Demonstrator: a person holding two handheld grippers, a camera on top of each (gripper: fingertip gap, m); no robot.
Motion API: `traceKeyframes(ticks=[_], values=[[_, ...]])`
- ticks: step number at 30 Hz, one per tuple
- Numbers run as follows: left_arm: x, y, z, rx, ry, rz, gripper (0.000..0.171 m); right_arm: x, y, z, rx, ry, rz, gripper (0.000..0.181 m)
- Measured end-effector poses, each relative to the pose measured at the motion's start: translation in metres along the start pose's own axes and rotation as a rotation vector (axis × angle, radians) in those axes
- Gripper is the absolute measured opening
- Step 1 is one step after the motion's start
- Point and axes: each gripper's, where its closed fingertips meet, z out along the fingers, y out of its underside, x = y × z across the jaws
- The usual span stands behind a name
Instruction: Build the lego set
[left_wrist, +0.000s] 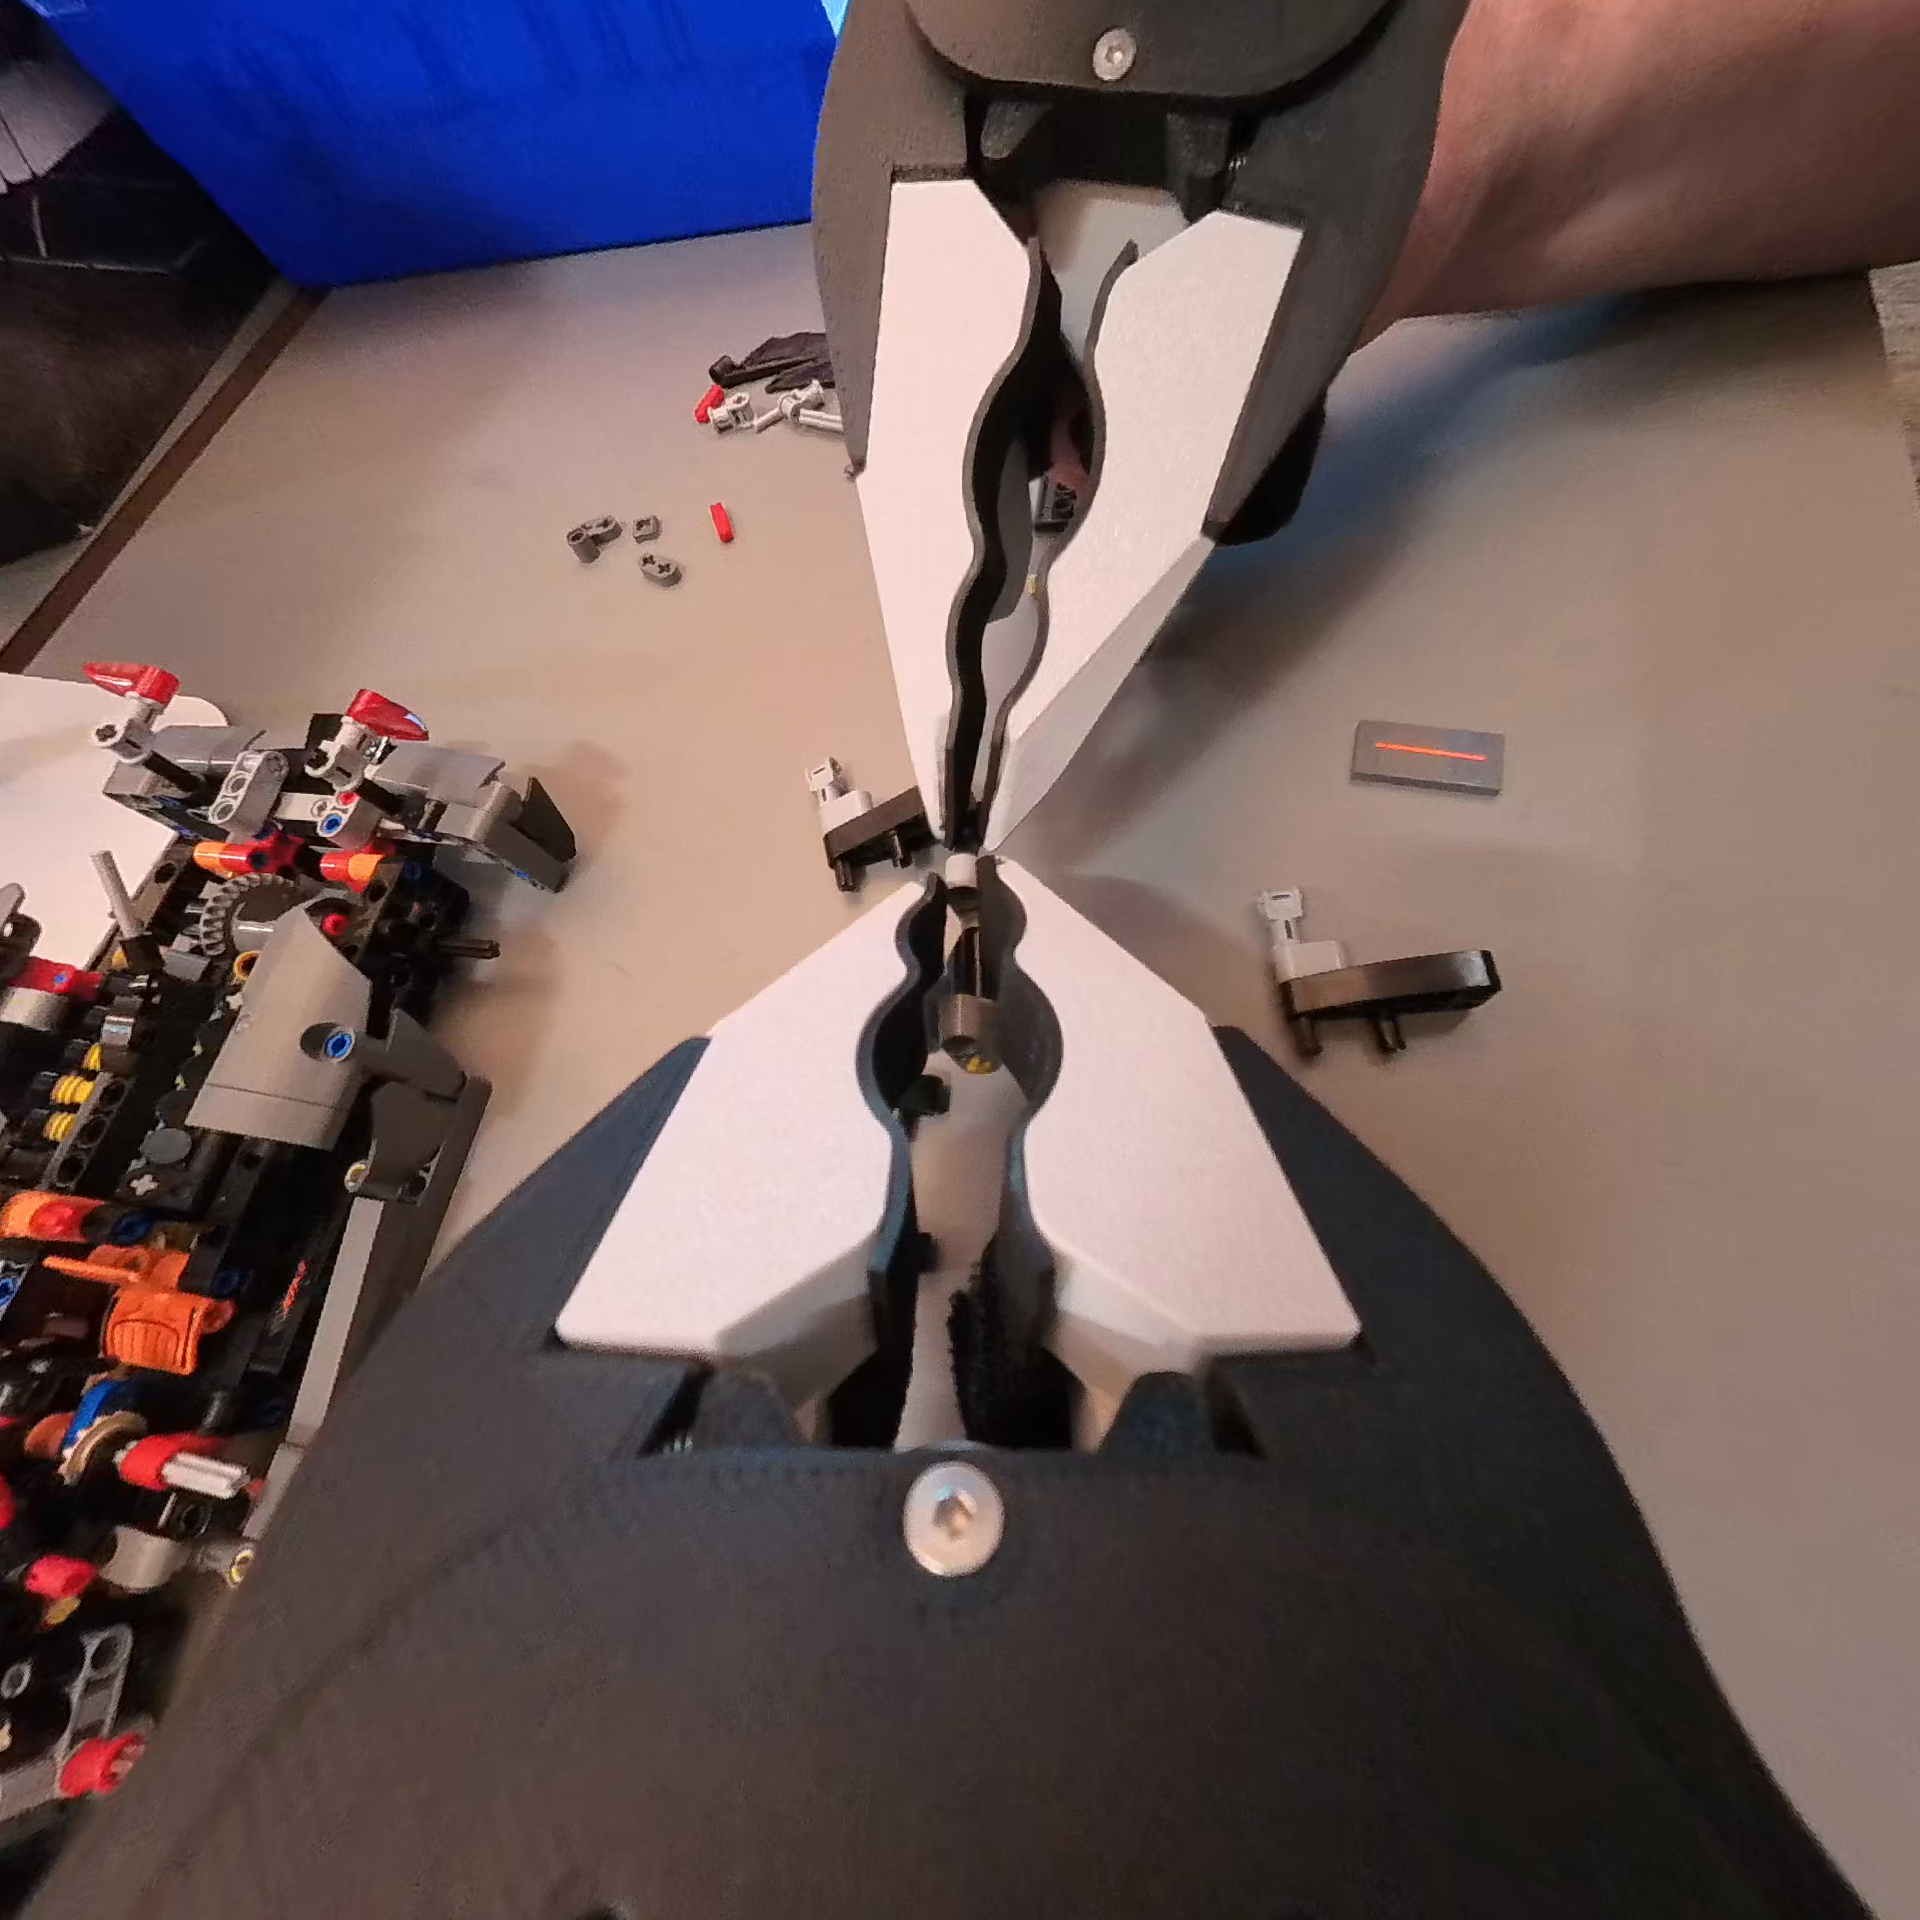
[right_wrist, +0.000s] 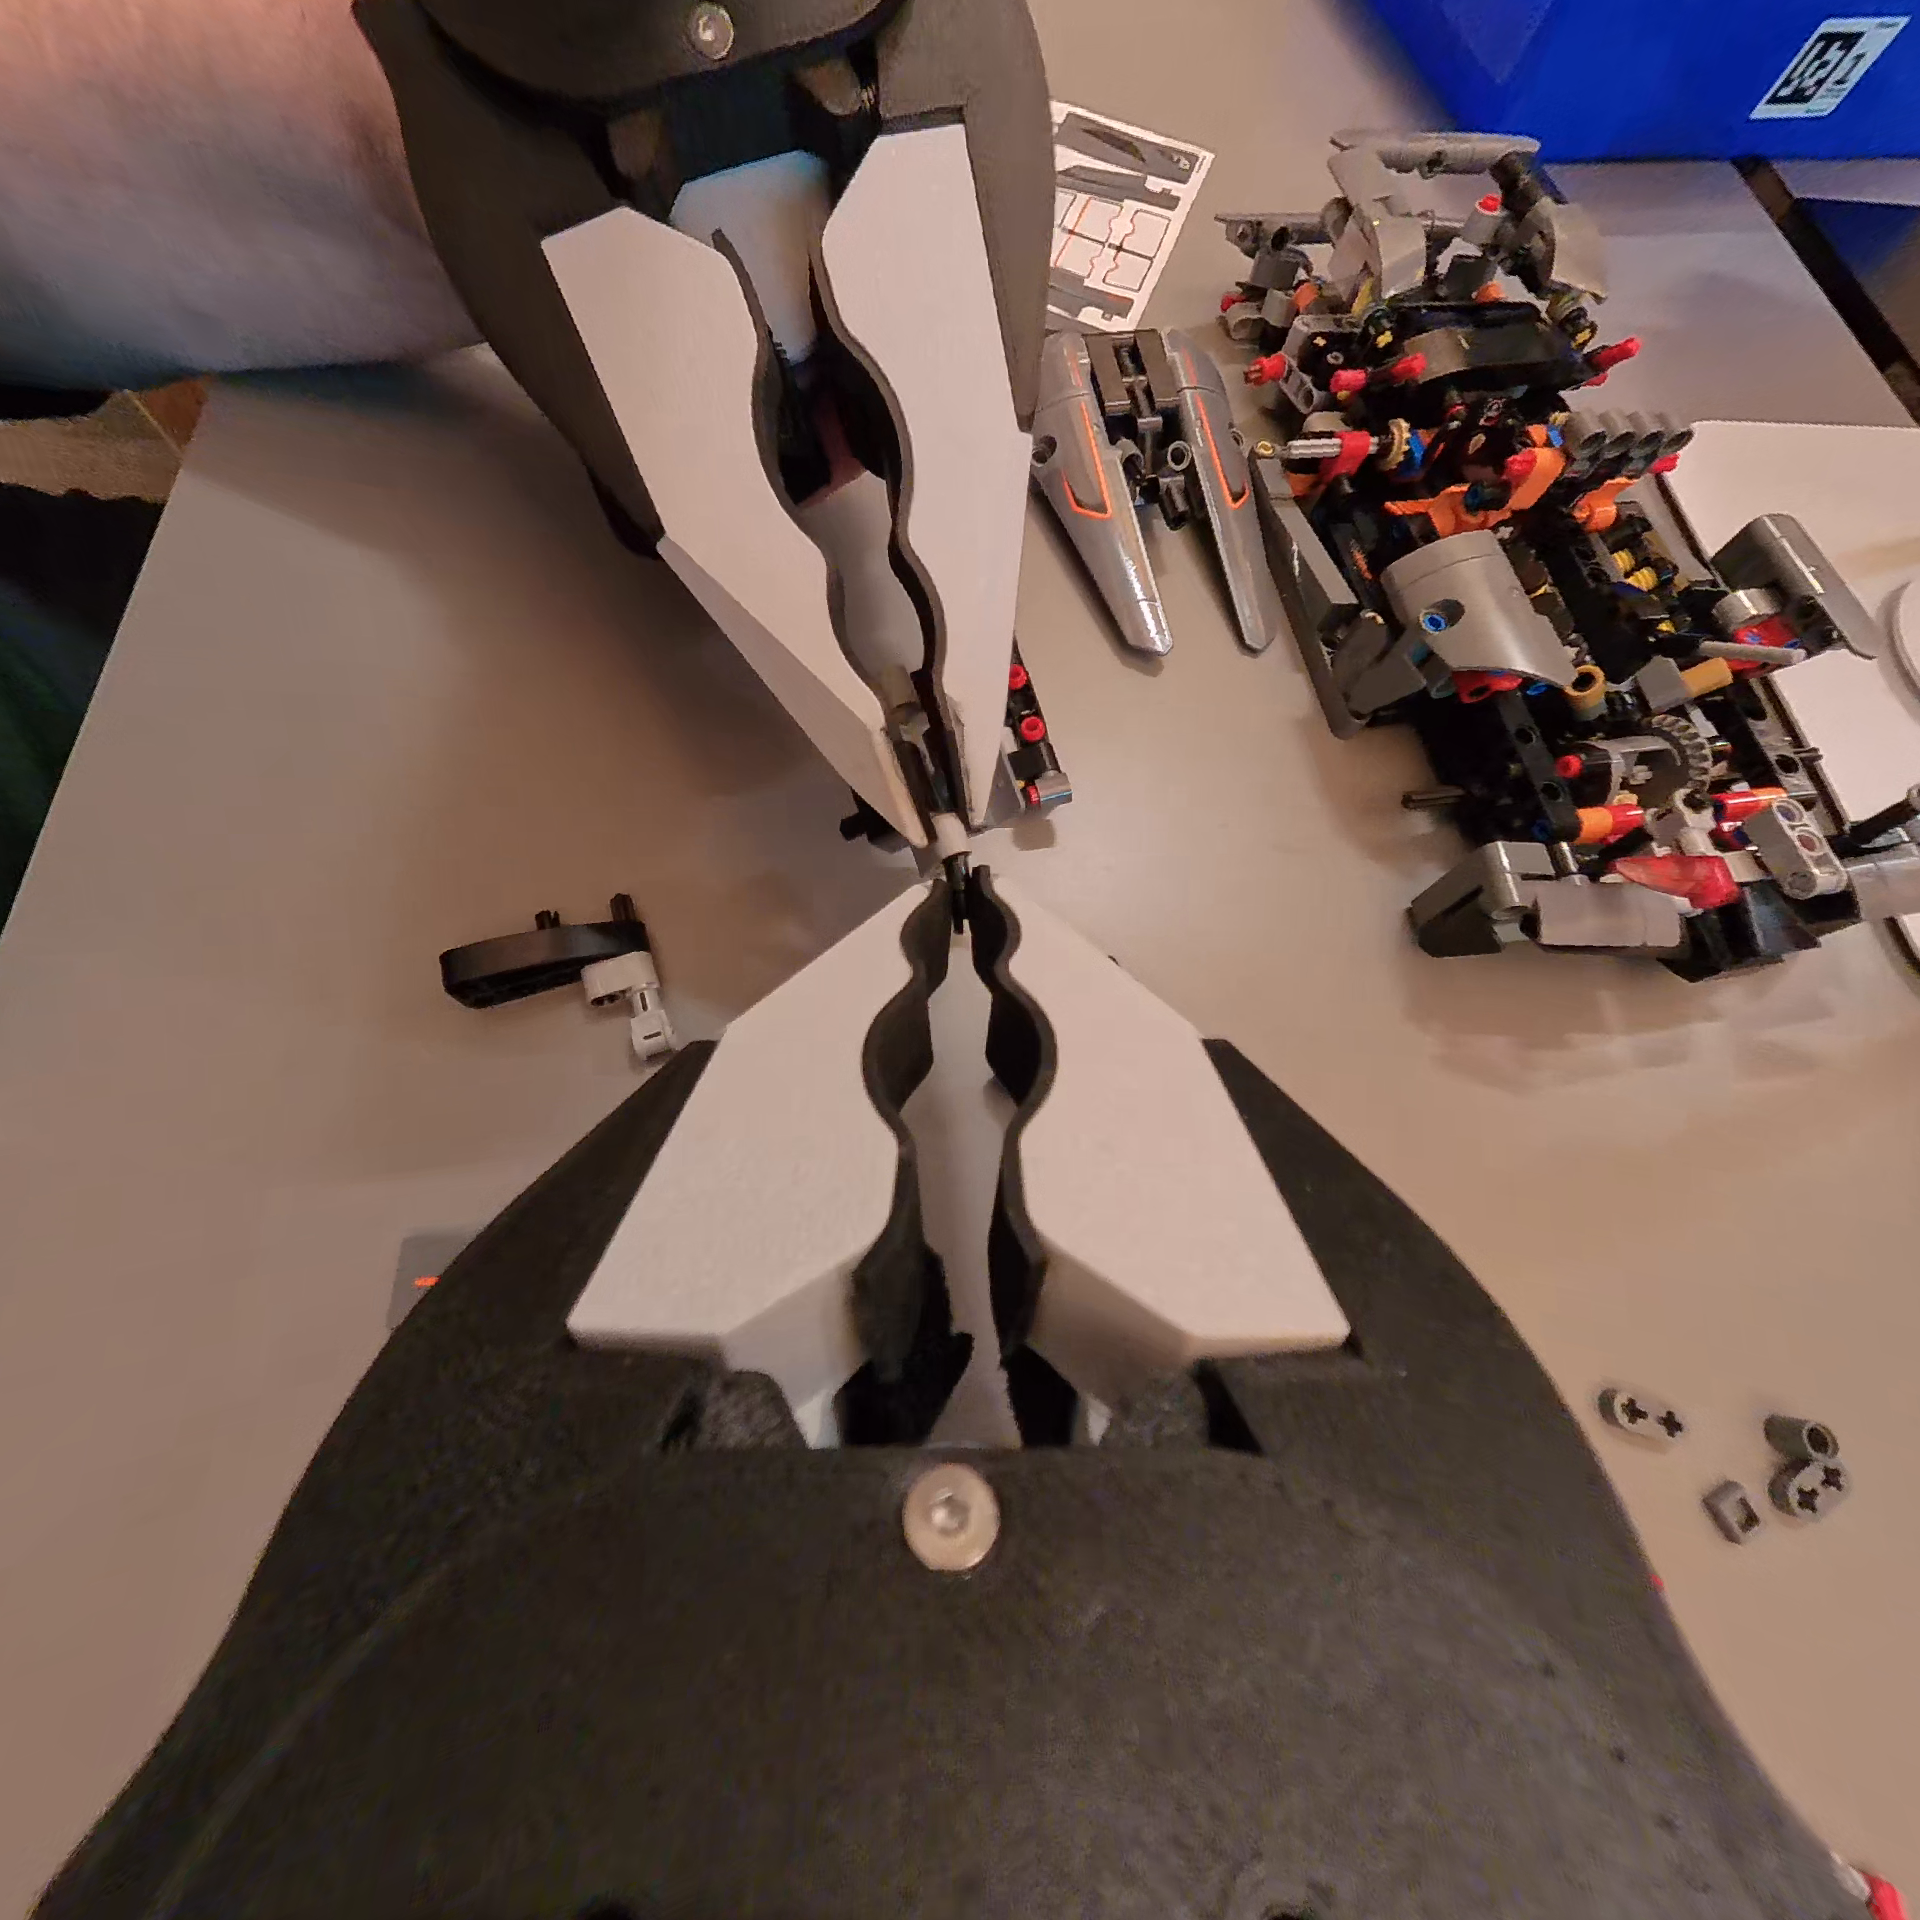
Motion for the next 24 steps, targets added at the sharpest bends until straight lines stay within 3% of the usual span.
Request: traceKeyframes(ticks=[8, 14, 24], values=[[-0.007, -0.009, -0.004, 0.062, -0.043, -0.018, 0.003, 0.006, -0.009, -0.005, 0.040, 0.059, -0.004, 0.000], [-0.004, -0.014, -0.004, 0.093, -0.028, -0.017, 0.000, -0.003, -0.015, -0.004, 0.082, 0.008, -0.017, 0.000], [-0.009, 0.000, 0.000, 0.019, -0.049, -0.028, 0.000, 0.006, 0.003, -0.004, 0.017, 0.002, 0.028, 0.001]])
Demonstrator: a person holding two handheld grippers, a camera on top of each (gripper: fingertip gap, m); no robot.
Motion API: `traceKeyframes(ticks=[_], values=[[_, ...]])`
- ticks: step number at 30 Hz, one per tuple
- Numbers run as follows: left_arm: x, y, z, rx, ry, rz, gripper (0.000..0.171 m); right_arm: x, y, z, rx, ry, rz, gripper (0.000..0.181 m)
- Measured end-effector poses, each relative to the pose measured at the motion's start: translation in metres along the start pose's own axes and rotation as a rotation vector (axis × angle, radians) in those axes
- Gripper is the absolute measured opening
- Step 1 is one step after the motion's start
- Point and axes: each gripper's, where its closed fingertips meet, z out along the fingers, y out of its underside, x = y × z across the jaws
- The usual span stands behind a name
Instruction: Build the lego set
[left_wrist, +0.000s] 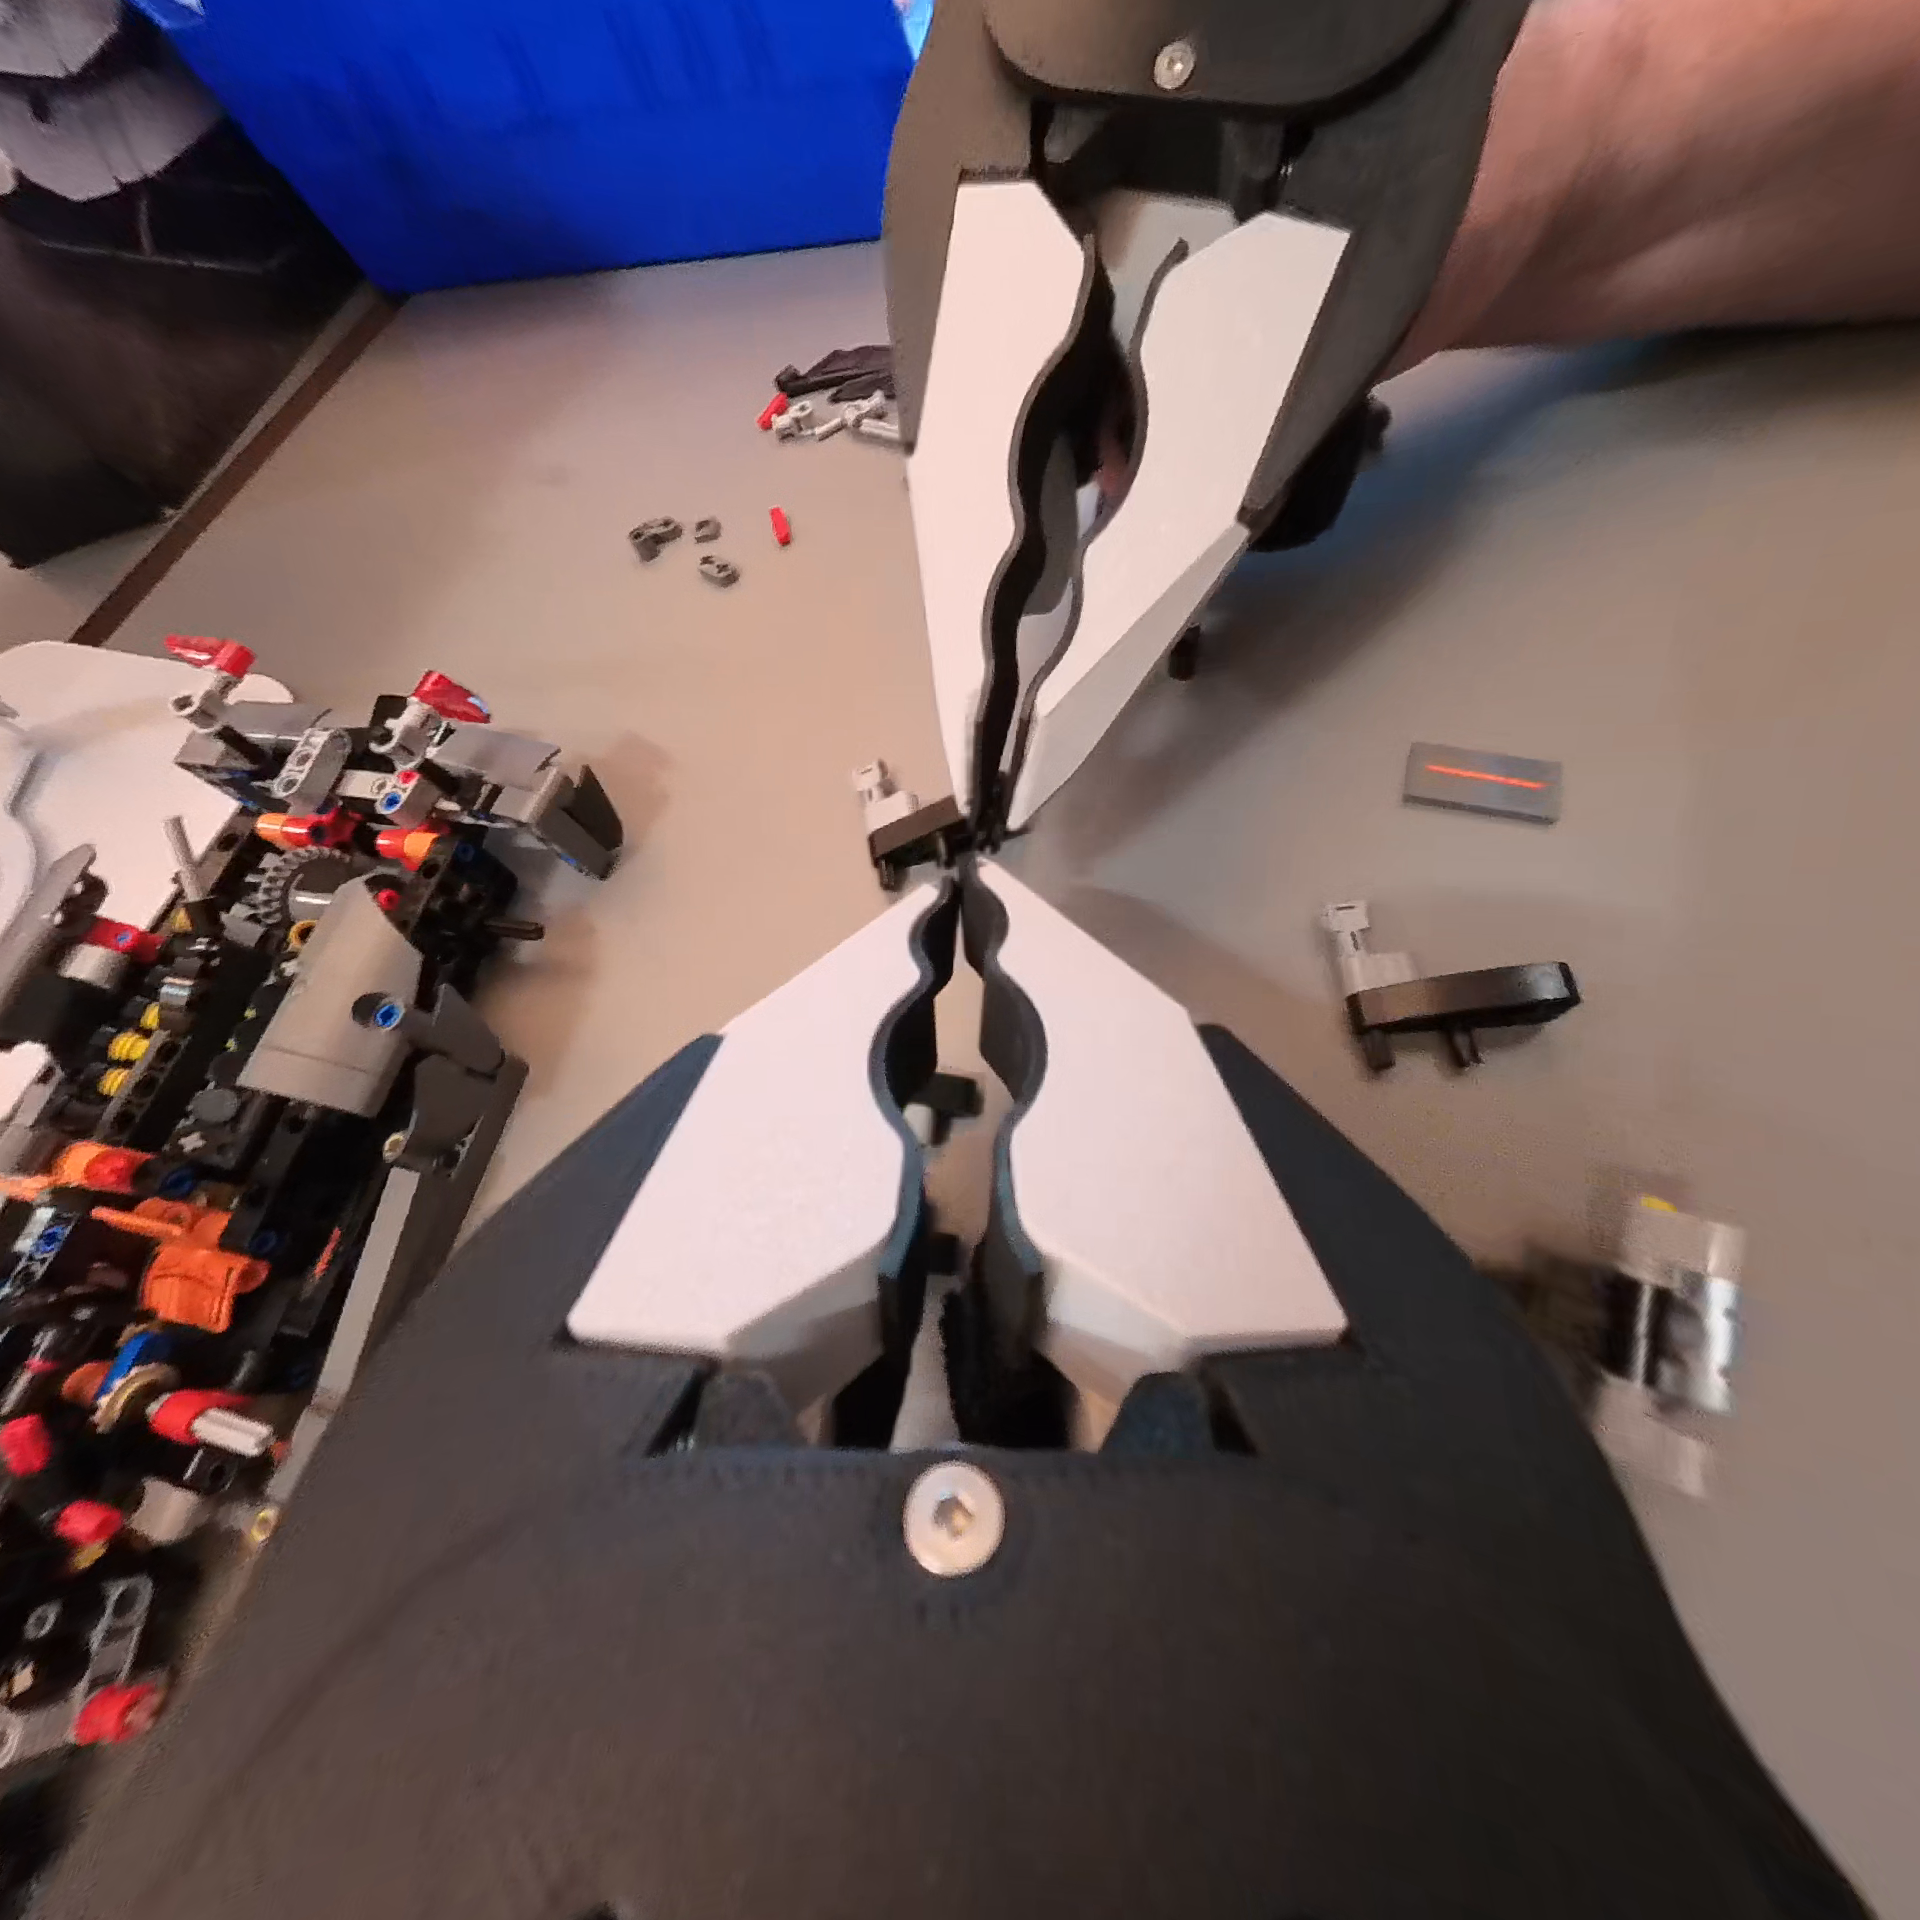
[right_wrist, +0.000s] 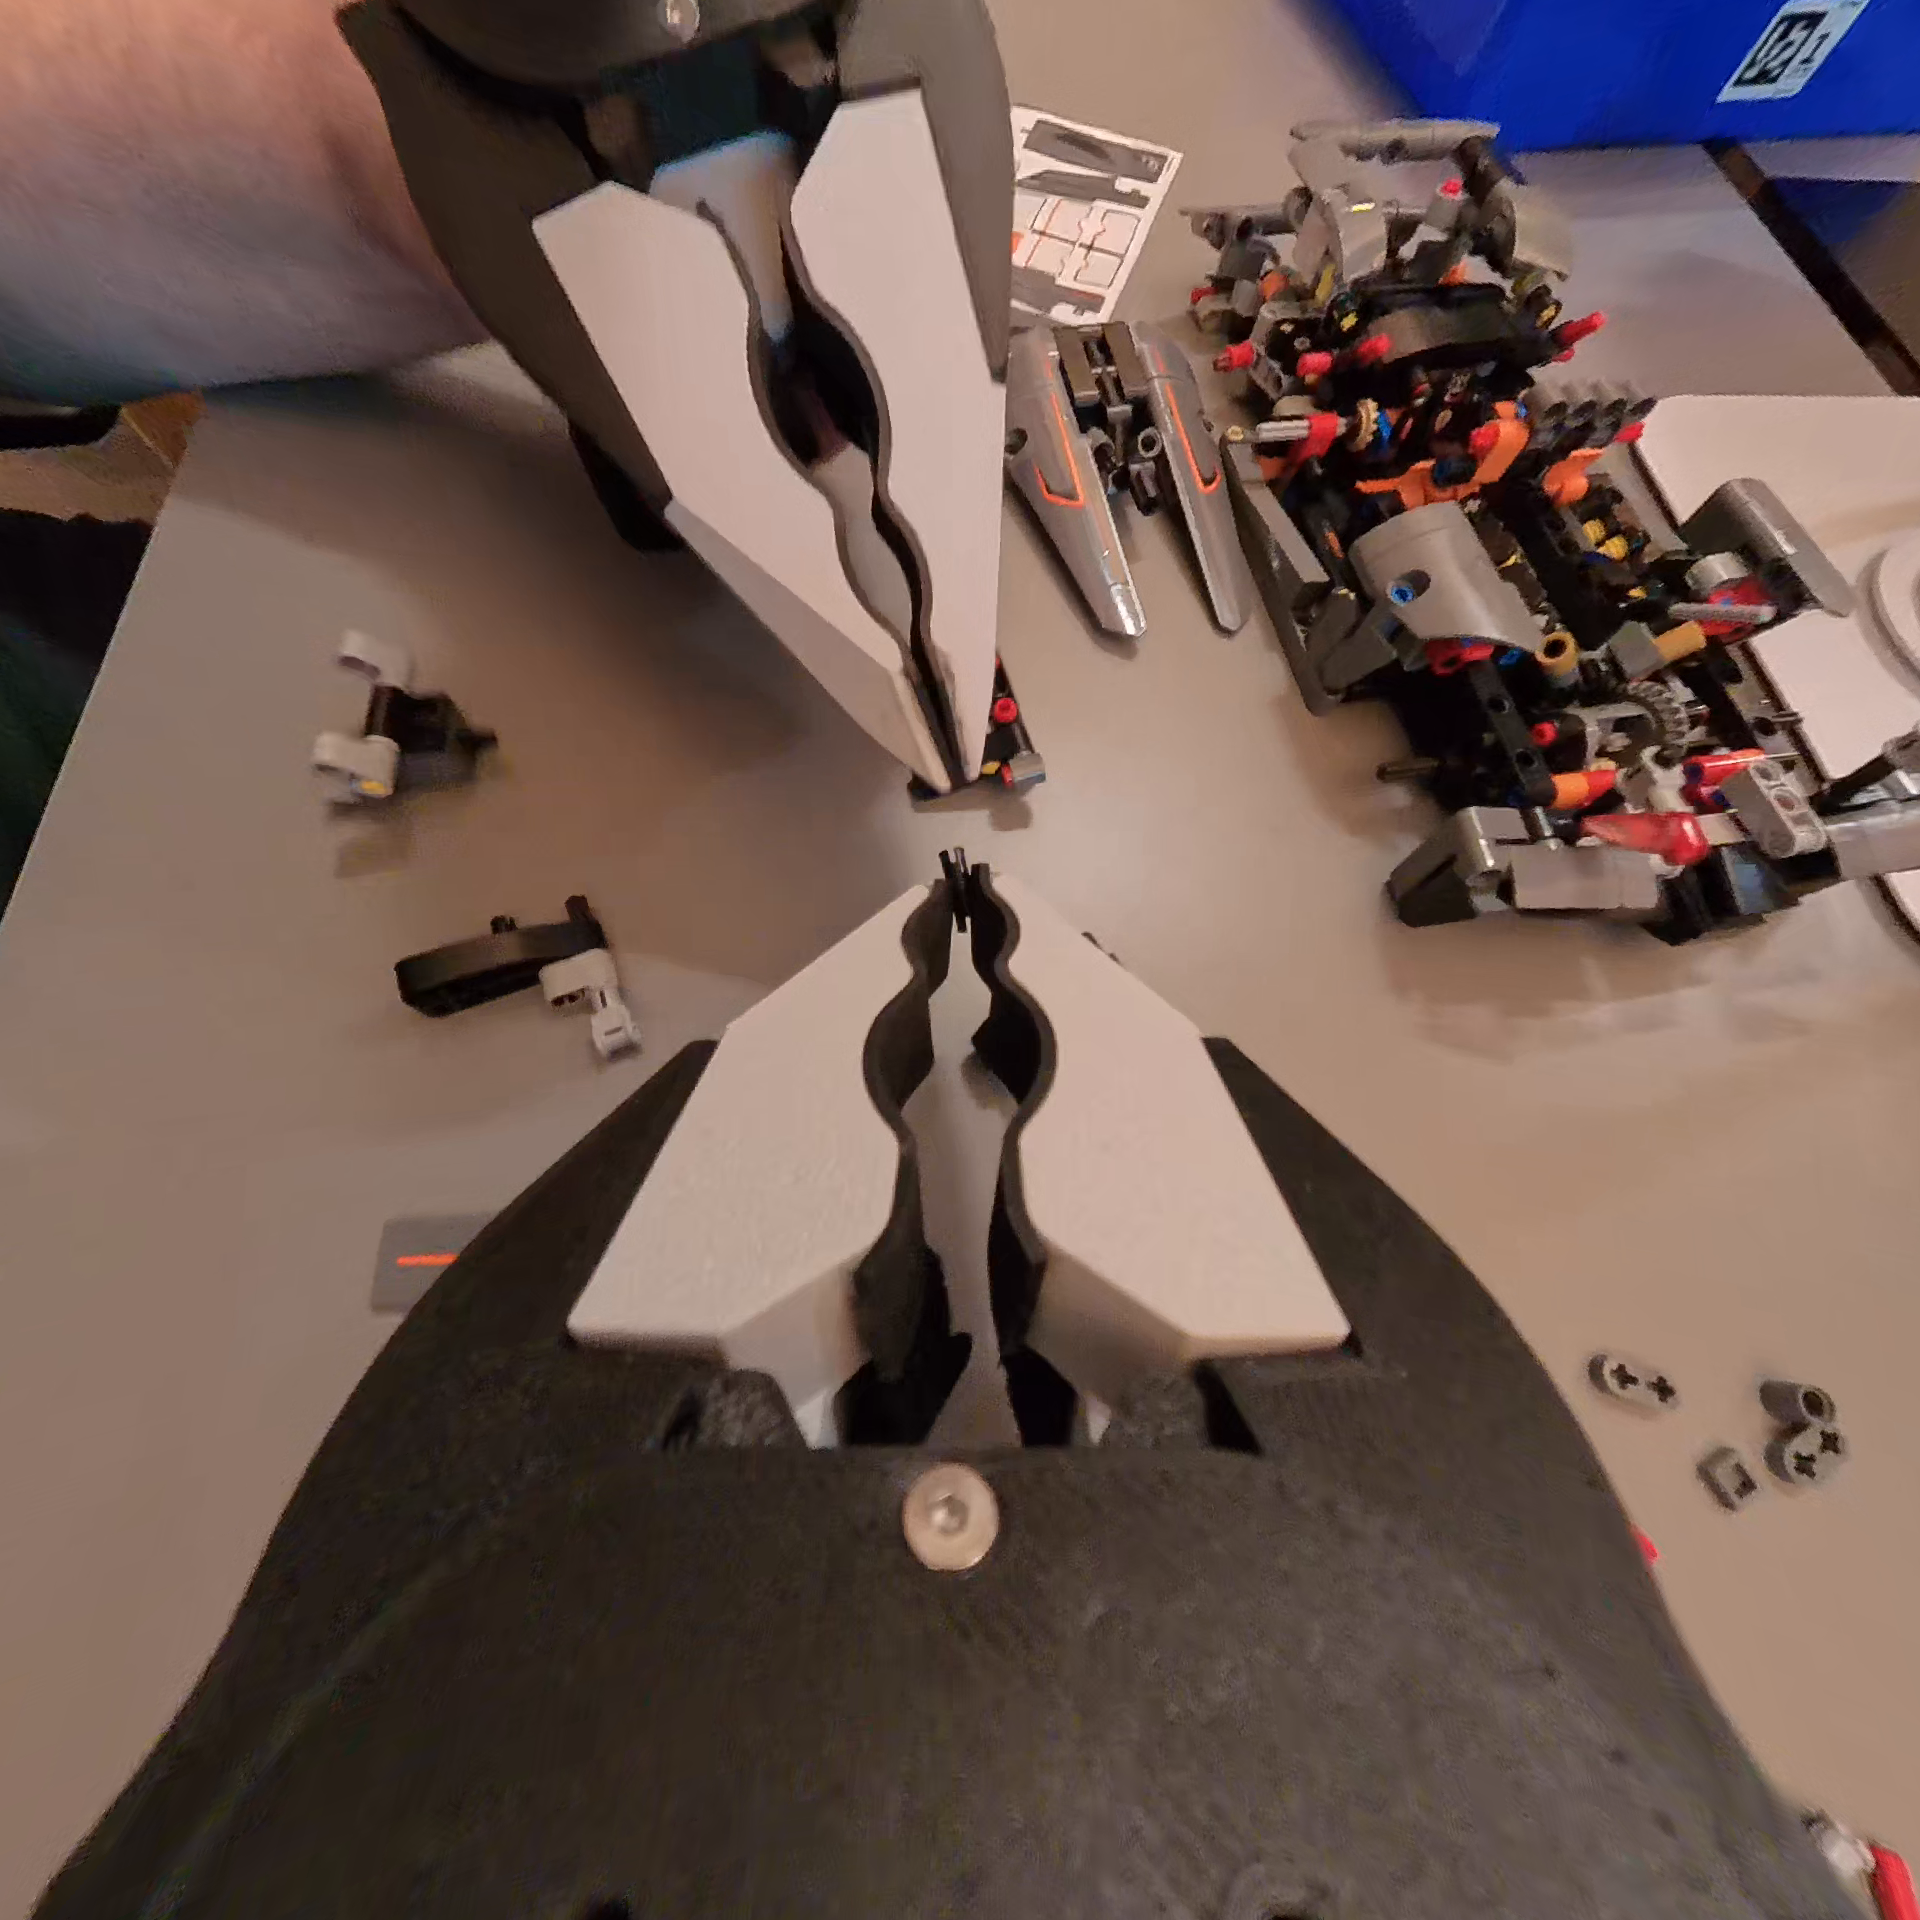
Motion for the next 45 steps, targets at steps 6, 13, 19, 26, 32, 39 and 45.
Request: traceKeyframes(ticks=[6, 13, 19, 26, 32, 39, 45], values=[[0.002, 0.005, -0.039, -0.049, -0.042, -0.108, 0.005, -0.001, 0.001, -0.003, 0.013, -0.017, 0.004, 0.001], [0.061, 0.039, -0.073, -0.178, -0.005, -0.178, 0.016, -0.016, -0.001, -0.002, 0.024, -0.077, -0.013, 0.001], [0.105, 0.046, -0.060, -0.198, -0.031, -0.037, 0.018, -0.036, -0.007, 0.004, 0.029, -0.141, -0.044, 0.001], [0.111, 0.048, -0.046, -0.186, -0.066, -0.007, 0.012, -0.049, -0.010, 0.008, 0.037, -0.189, -0.061, 0.001], [0.098, 0.044, -0.054, -0.146, -0.174, -0.016, 0.018, -0.053, -0.011, 0.009, 0.042, -0.210, -0.063, 0.001], [0.100, 0.051, -0.055, -0.210, -0.223, -0.033, 0.023, -0.057, -0.011, 0.010, 0.042, -0.228, -0.066, 0.001], [0.097, 0.055, -0.050, -0.252, -0.261, -0.026, 0.008, -0.060, -0.010, 0.011, 0.039, -0.236, -0.074, 0.001]])
